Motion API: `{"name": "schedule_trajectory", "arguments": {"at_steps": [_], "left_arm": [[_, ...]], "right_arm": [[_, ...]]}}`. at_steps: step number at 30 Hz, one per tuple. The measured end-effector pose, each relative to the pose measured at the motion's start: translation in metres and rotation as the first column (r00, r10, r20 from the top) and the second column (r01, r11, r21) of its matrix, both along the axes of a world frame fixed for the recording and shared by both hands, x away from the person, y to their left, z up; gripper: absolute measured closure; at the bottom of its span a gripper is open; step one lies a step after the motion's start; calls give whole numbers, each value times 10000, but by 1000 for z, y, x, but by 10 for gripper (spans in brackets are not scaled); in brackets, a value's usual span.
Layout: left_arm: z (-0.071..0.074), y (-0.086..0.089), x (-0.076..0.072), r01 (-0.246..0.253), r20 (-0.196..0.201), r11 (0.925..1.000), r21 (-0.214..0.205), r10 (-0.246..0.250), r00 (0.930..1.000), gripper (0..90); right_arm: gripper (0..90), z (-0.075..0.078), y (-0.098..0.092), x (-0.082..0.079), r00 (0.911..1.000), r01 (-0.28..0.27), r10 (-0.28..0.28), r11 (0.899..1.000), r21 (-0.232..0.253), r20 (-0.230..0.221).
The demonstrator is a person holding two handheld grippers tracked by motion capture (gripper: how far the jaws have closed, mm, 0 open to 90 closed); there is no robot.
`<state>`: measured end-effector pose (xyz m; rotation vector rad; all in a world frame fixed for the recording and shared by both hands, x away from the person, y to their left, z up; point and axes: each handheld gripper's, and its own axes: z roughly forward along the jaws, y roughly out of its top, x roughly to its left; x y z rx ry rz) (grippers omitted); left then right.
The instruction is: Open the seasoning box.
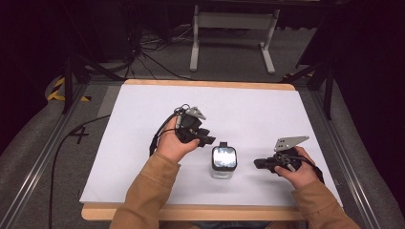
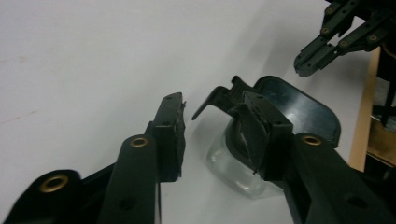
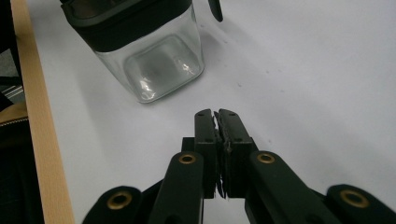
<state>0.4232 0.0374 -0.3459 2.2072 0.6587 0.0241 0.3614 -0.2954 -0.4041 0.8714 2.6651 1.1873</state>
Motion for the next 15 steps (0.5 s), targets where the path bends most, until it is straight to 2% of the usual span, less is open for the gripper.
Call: {"name": "schedule_trajectory", "arguments": {"at_steps": [1,3,4,6,9,15], "left_arm": [[0,-4,1,9,-30,10000,83,-9,10000,618],[-2,-9,2,237,-35,9997,-13,-237,9997,653],[-3,-11,3,339,-3,9992,-202,-340,9994,667],[-3,-15,4,453,-60,9985,-315,-455,9989,716],[-4,-20,4,734,-48,9969,-282,-735,9973,748],[-9,-26,9,625,-142,9970,-448,-631,9979,767]], "right_arm": [[869,0,-1,-1,10000,6,-6,10000,-11,-12],[866,0,-2,-4,10000,56,-56,10000,29,33],[866,0,-3,-5,10000,72,-72,10000,27,51],[866,0,-6,-7,9999,141,-141,9999,44,76],[863,1,-8,-9,9997,221,-221,9997,42,63],[860,0,-10,-11,9996,284,-285,9996,40,65]]}}
